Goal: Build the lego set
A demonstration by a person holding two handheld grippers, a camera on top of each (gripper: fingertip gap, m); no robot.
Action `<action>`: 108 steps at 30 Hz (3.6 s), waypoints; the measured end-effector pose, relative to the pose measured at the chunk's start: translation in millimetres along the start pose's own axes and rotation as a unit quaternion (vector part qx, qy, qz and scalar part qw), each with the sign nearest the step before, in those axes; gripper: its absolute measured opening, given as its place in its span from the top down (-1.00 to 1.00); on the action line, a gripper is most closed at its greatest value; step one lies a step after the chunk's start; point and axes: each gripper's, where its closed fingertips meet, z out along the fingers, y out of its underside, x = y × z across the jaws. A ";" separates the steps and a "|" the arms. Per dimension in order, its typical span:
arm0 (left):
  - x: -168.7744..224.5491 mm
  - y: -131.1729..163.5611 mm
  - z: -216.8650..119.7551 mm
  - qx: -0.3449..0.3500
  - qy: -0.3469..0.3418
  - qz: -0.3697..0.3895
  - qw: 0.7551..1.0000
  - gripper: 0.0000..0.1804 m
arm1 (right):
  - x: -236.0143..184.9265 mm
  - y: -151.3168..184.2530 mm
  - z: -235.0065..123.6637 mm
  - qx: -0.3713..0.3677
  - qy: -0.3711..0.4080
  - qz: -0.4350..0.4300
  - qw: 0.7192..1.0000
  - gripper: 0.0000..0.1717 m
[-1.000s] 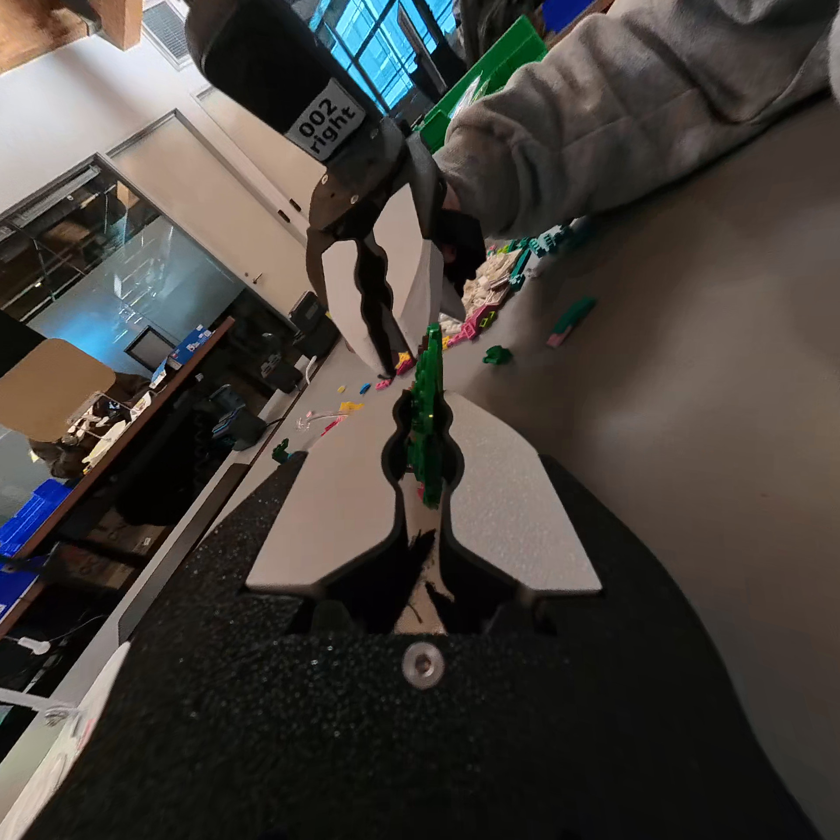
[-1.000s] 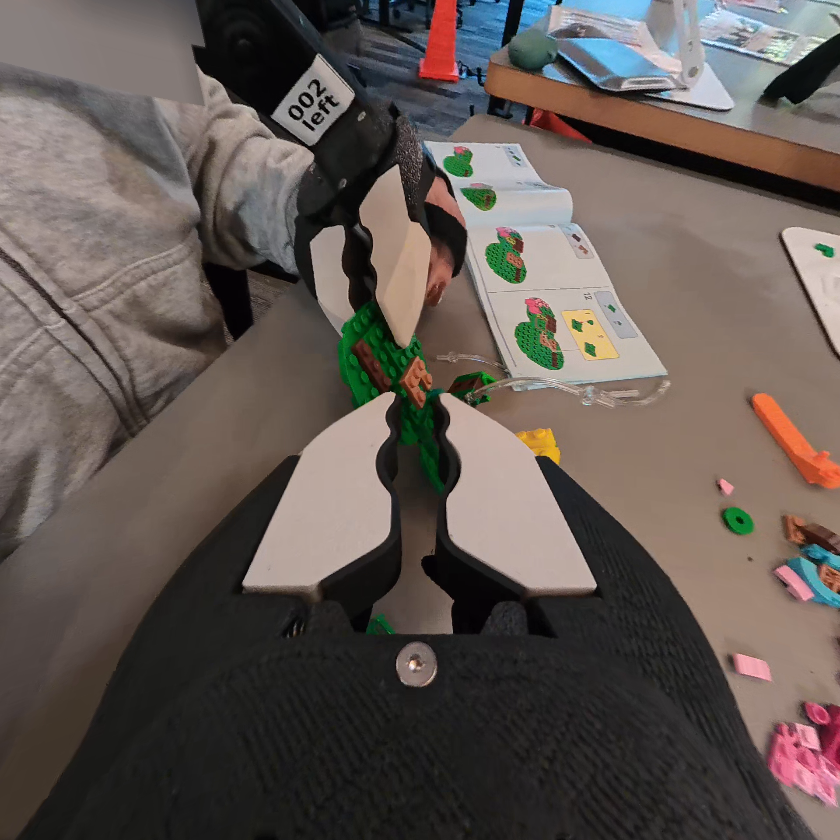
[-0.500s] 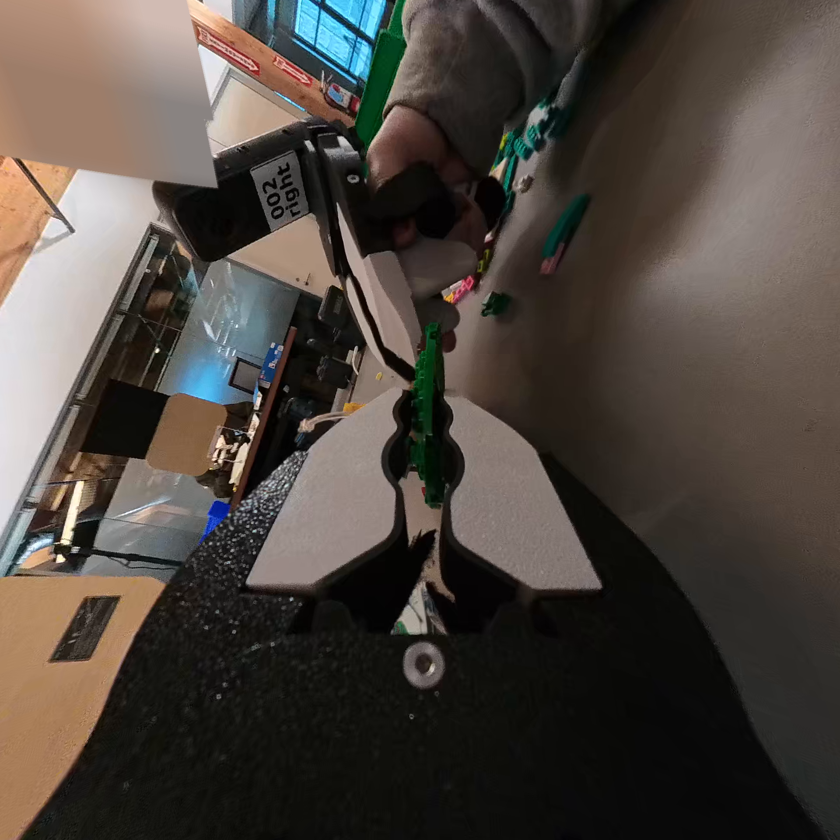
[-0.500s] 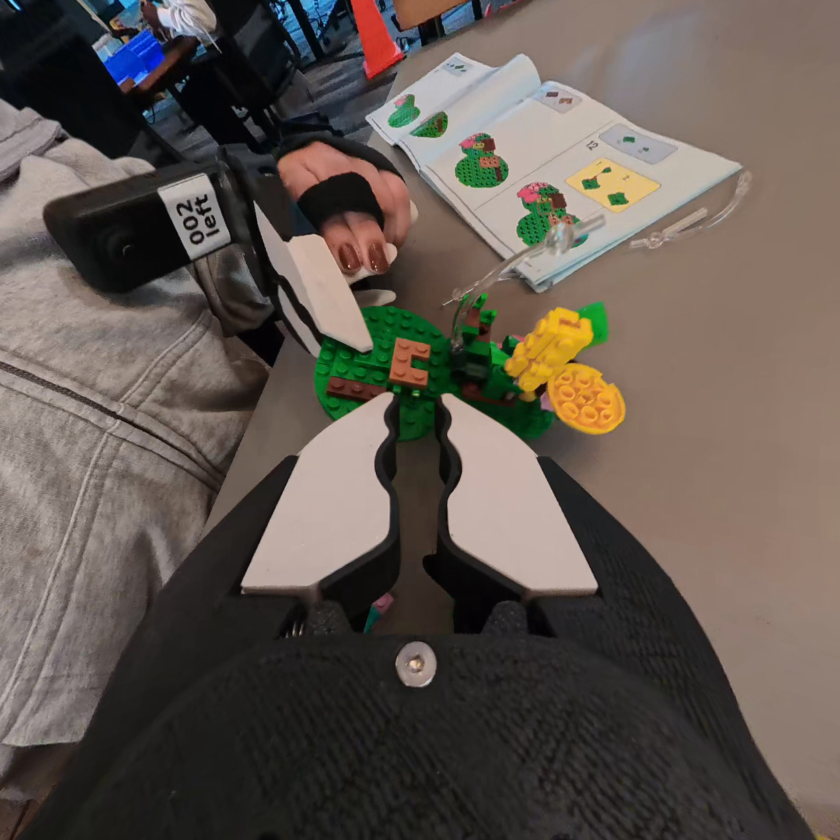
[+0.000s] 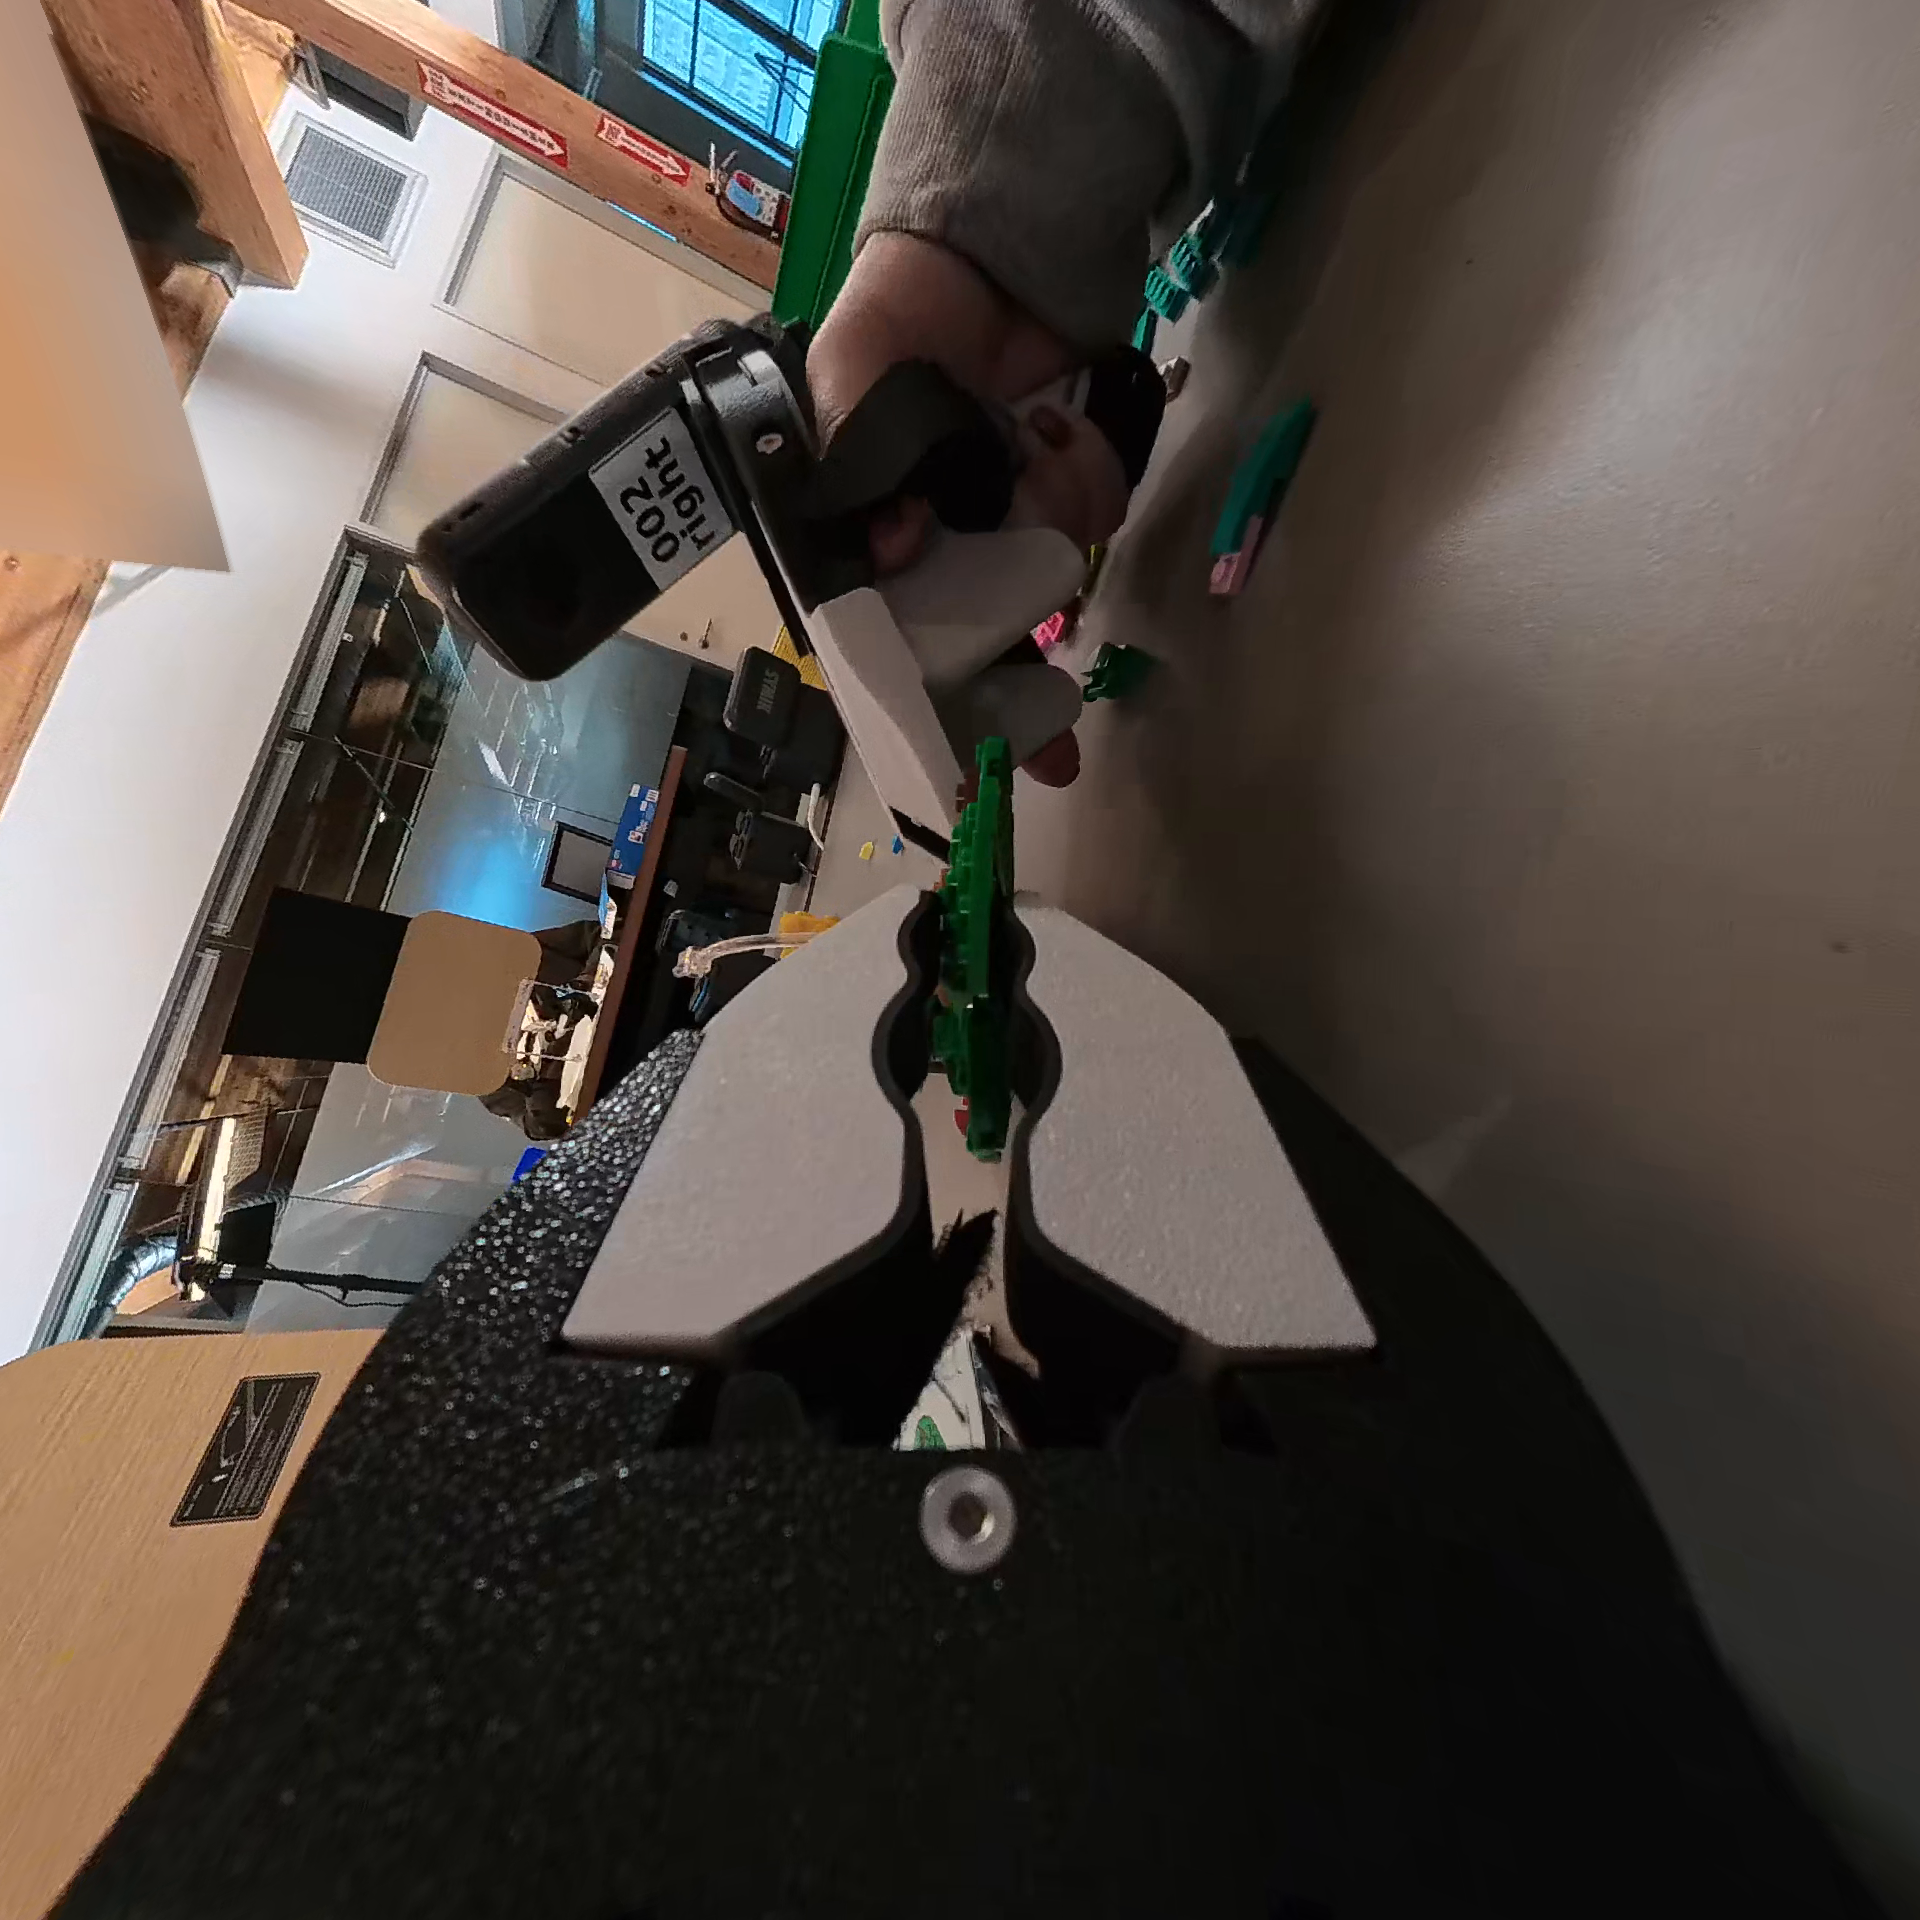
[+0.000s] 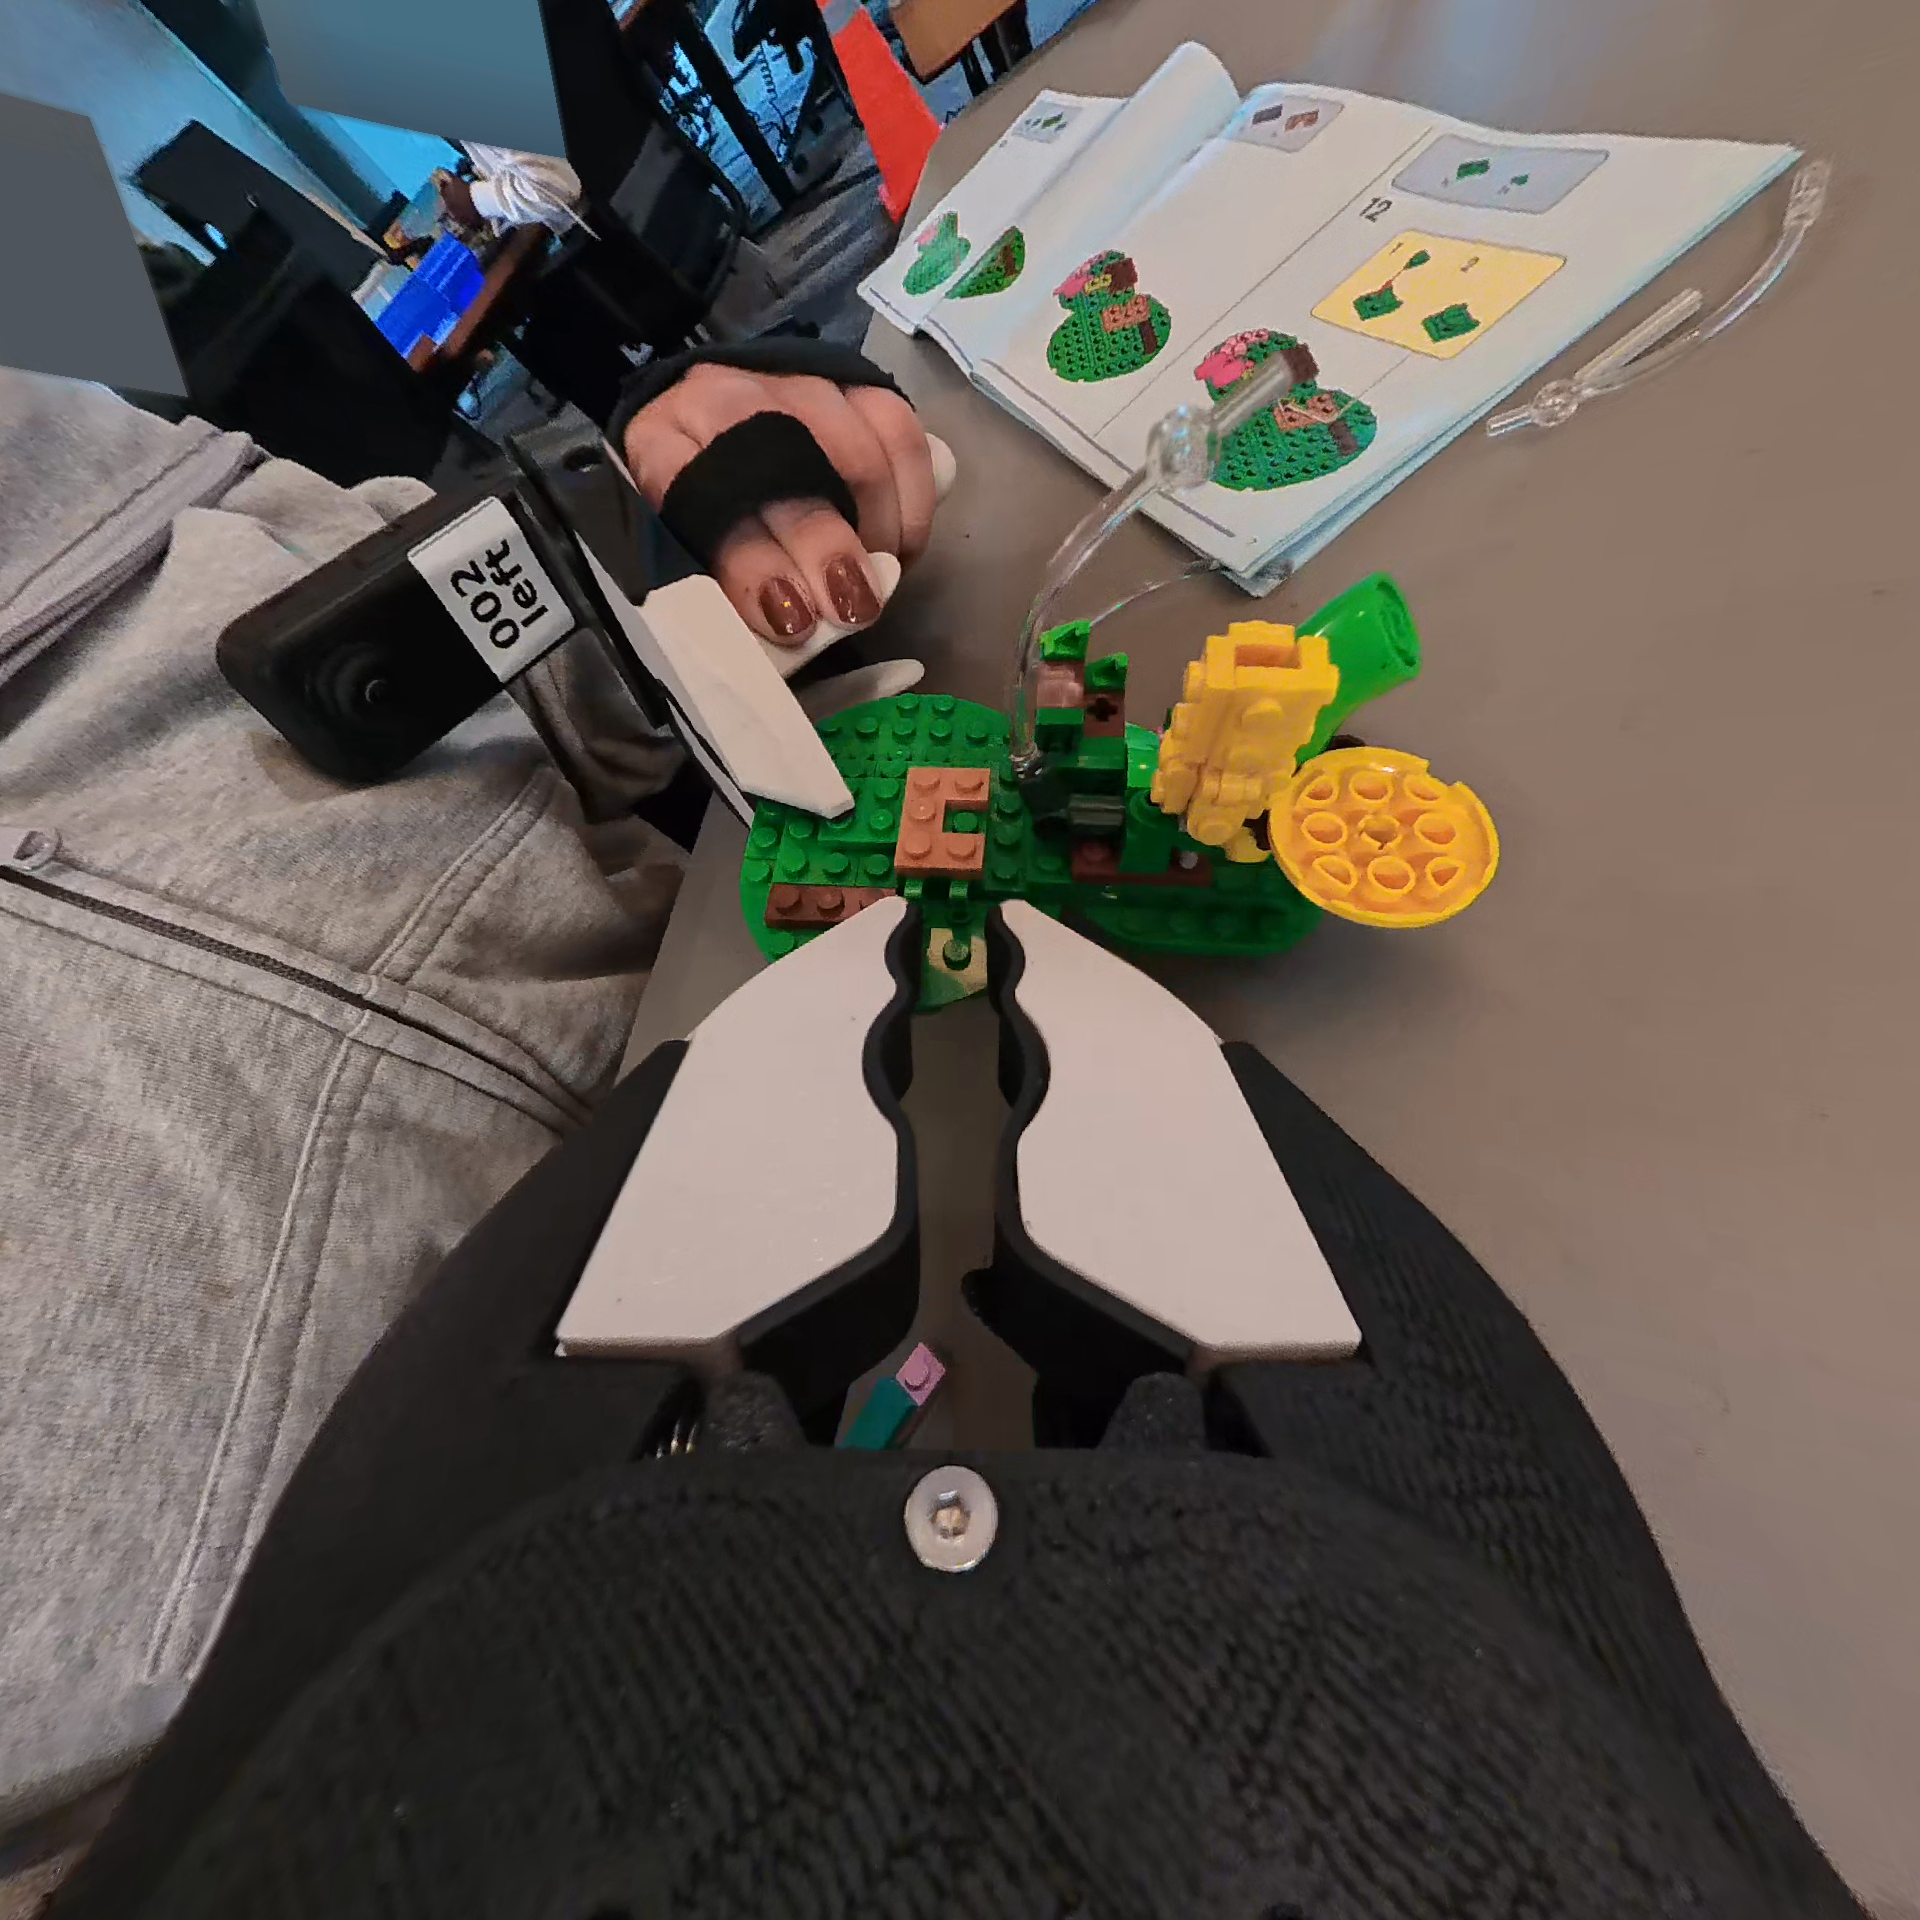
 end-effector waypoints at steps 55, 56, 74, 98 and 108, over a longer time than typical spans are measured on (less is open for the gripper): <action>12.2 3.3 3.2 -0.012 0.021 0.007 1.000 0.89 | 1.5 2.2 4.8 -0.046 0.099 -0.168 0.980 0.91; 12.2 3.5 3.2 -0.012 0.021 0.006 1.000 0.89 | 1.7 1.9 4.7 -0.046 0.102 -0.171 0.979 0.91; 8.5 2.5 4.4 -0.014 0.006 0.016 1.000 0.89 | -3.3 -6.6 8.4 -0.002 0.044 -0.025 0.999 0.68; 16.1 2.8 5.4 -0.020 0.028 0.029 0.999 0.88 | 1.9 1.6 10.0 -0.020 0.161 -0.191 0.968 0.85; 11.4 3.4 6.3 -0.023 0.018 0.021 0.999 0.88 | -2.5 -4.5 9.9 -0.009 0.180 -0.197 0.964 0.96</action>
